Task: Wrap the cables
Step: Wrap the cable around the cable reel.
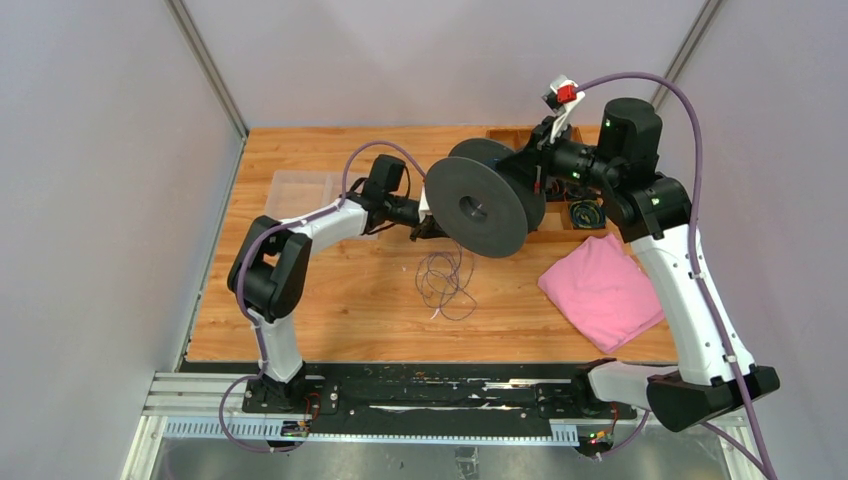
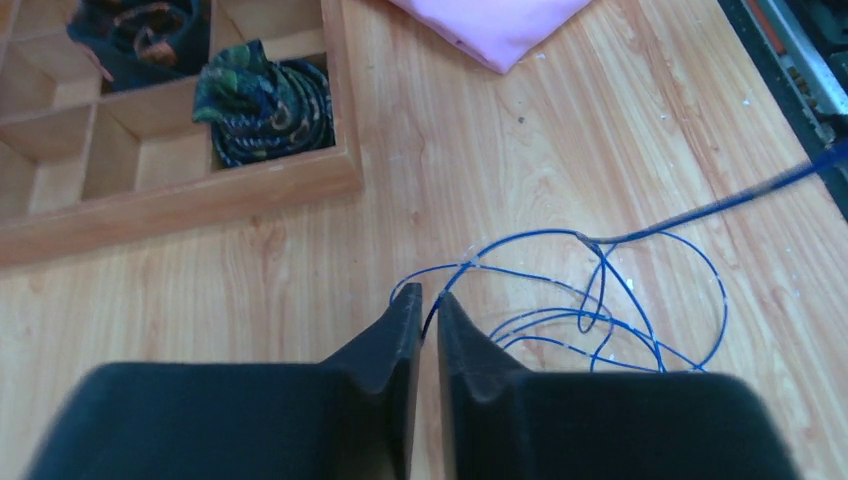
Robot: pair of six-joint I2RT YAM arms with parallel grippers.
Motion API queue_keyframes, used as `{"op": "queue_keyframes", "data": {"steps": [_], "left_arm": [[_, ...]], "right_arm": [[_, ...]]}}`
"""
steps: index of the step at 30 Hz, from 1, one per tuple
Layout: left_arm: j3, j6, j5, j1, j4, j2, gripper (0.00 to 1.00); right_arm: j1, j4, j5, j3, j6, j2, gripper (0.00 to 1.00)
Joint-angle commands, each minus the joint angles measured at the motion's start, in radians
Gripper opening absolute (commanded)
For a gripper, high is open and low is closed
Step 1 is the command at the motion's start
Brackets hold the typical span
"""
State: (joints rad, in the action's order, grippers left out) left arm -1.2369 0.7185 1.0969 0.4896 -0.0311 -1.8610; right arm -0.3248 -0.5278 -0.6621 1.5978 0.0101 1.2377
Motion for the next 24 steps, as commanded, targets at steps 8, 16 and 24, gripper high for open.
{"op": "queue_keyframes", "data": {"steps": [8, 16, 24], "left_arm": [[-0.014, 0.084, -0.327, -0.065, -0.335, 0.129, 0.00], [-0.029, 0.122, -0.722, -0.108, -0.624, 0.235, 0.00], [0.045, 0.126, -0.967, -0.190, -0.787, 0.372, 0.00]], "right_arm": [[0.049, -0.001, 0.195, 0.114, 0.012, -0.055, 0.00], [0.097, -0.035, 0.354, 0.200, 0.020, -0.040, 0.01], [0.161, -0.049, 0.441, 0.254, 0.003, -0.031, 0.00]]}}
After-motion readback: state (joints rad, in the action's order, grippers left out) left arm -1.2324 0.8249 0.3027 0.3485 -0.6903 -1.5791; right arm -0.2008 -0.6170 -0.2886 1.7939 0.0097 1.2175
